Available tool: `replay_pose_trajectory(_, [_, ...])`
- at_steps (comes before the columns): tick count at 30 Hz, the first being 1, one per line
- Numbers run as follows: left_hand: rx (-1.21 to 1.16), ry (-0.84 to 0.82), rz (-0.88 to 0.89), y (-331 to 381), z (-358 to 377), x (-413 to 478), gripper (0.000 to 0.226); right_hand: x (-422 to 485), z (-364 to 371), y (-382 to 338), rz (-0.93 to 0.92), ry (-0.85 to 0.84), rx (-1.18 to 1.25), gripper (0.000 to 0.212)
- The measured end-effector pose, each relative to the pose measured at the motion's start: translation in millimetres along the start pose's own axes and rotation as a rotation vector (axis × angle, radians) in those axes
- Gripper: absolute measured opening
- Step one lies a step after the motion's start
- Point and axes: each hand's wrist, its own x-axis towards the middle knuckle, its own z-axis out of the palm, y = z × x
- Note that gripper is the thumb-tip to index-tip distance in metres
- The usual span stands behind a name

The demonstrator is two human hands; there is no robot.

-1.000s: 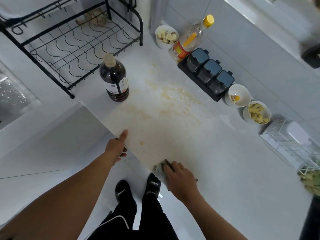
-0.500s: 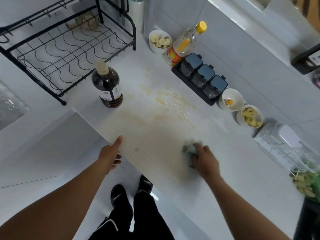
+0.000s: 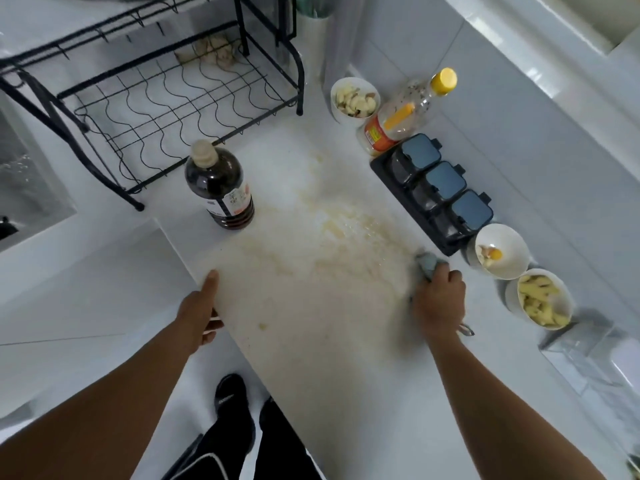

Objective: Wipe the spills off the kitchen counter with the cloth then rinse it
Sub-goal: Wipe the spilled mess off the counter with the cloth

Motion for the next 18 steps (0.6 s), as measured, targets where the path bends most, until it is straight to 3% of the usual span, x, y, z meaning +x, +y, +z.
replay_pose_trajectory(3, [-0.026,0.008,-0.008,1.2,4.8,-4.3,0.062,-17.7,5.6,7.0,-0.493,-0.053,-0.112,0.044])
replay_pose_trajectory(4, [-0.026,0.010,-0.007,1.7,5.7,-4.3,0.061,-10.9,2.0,12.3,-0.559,-0.069,-0.128,0.044])
replay_pose_trajectory(5, [-0.026,0.016,-0.004,1.4,5.4,-4.0,0.061,-4.3,0.3,15.9,-0.493,-0.084,-0.122,0.044])
replay_pose_trajectory(8, [-0.020,0.016,-0.002,1.2,5.6,-4.2,0.065,0.3,0.0,8.6,0.063,0.000,0.045,0.041])
replay_pose_trajectory(9, [-0.025,0.012,-0.003,1.0,5.7,-5.0,0.066,-4.6,1.9,-1.3,0.059,0.008,0.044,0.042])
replay_pose_trajectory(12, [-0.021,-0.003,-0.008,0.8,5.7,-6.6,0.070,-24.3,9.2,-7.1,-0.532,-0.071,-0.046,0.040])
replay_pose_trajectory(13, [-0.015,-0.002,-0.009,0.6,4.7,-6.2,0.071,-21.9,8.2,-1.1,-0.624,-0.080,-0.066,0.039])
replay_pose_trajectory(14, [-0.010,-0.001,-0.007,0.9,4.1,-5.6,0.071,-19.2,7.6,3.2,-0.535,-0.062,-0.044,0.039])
replay_pose_trajectory(16, [-0.002,-0.012,0.001,1.1,3.0,-4.7,0.069,-21.0,9.3,5.6,-0.081,0.067,0.080,0.039])
replay_pose_trajectory(17, [-0.003,-0.019,0.002,0.7,2.8,-4.9,0.068,-29.0,11.2,-0.7,0.029,0.103,0.081,0.039])
replay_pose_trajectory(18, [-0.005,-0.028,0.002,0.5,2.8,-5.3,0.066,-38.0,14.4,-6.5,-0.051,0.106,0.036,0.038])
